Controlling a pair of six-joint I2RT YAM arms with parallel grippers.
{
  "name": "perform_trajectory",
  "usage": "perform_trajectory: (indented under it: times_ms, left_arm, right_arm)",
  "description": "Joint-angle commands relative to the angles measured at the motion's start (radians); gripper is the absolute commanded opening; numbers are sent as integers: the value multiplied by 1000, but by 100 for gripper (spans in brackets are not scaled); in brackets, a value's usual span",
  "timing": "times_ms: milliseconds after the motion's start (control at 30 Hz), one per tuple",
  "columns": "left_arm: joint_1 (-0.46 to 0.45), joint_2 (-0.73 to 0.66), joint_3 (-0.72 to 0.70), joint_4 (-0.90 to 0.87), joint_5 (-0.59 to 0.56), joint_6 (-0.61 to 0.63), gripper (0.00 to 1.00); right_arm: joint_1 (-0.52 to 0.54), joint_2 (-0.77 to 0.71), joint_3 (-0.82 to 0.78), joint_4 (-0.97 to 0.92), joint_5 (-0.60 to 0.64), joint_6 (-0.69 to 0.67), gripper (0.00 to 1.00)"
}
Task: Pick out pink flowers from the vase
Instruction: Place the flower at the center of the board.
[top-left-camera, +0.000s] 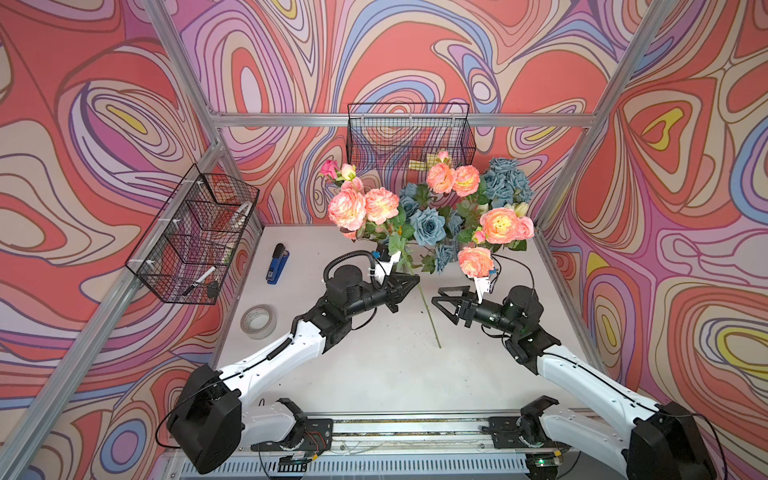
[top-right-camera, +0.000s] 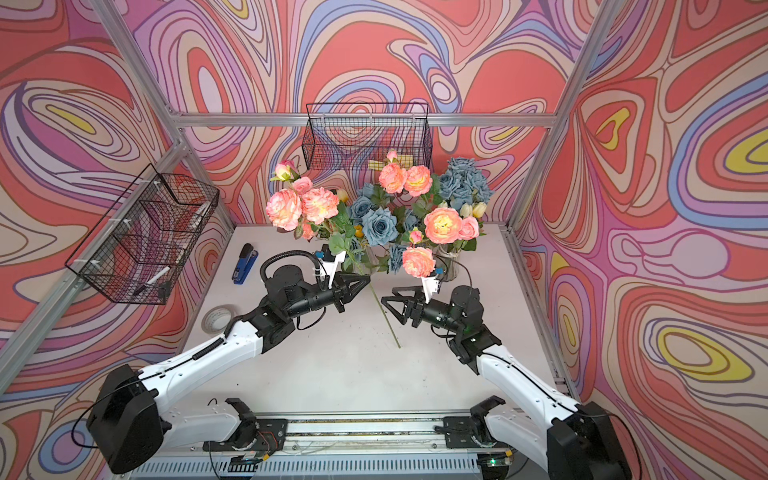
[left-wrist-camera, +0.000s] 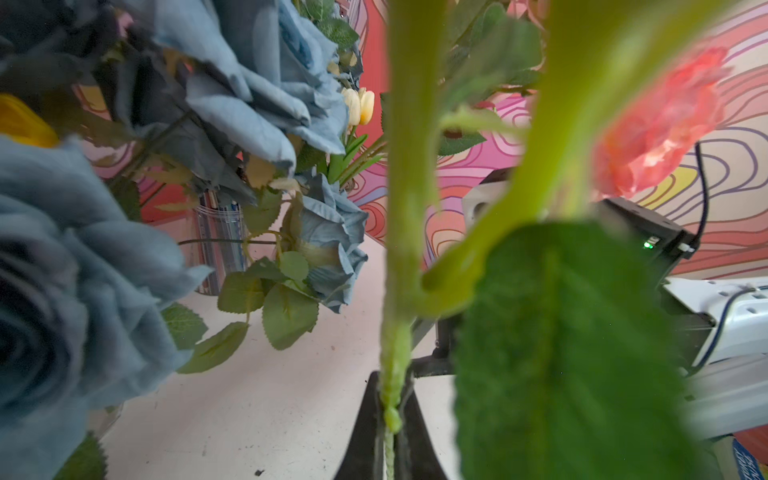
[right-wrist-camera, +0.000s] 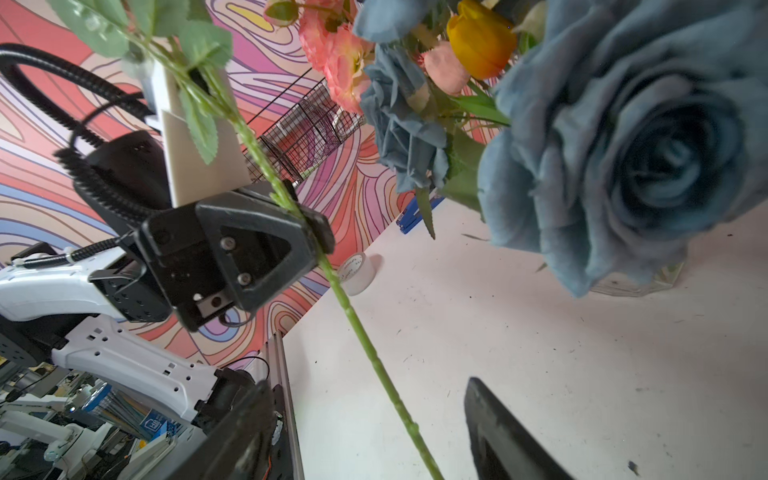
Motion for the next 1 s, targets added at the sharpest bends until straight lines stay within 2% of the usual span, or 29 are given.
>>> perform_trajectory:
  times_ms: [0,200,367,600,800,867,967]
  left_arm:
    - [-1,-70,-36,40,-73,9,0]
    - [-1,-184,-75,-90,-134,-16,0]
    - [-1,-277,-153,-114,-192,-74,0]
    - [-1,-381,-241,-158,-343,-97,0]
    - [7,-413,-244,-238,-493,-184,0]
    - [37,-401,-215,-296,-493,-250,0]
    - [105,-366,-197,-323,-429,-359,0]
  right_arm:
    - [15,20,11,-52,54,-42,73]
    - [17,8,-35,-118,154,-65,77]
    - [17,-5,-49,-205,259,-103,79]
    - [16,19,-57,-217,292,-115,80]
    - [16,43,-54,-206,297,-114,80]
    - [16,46,-54,-208,302,-117,81]
    - [16,55,-55,-206,306,-120,81]
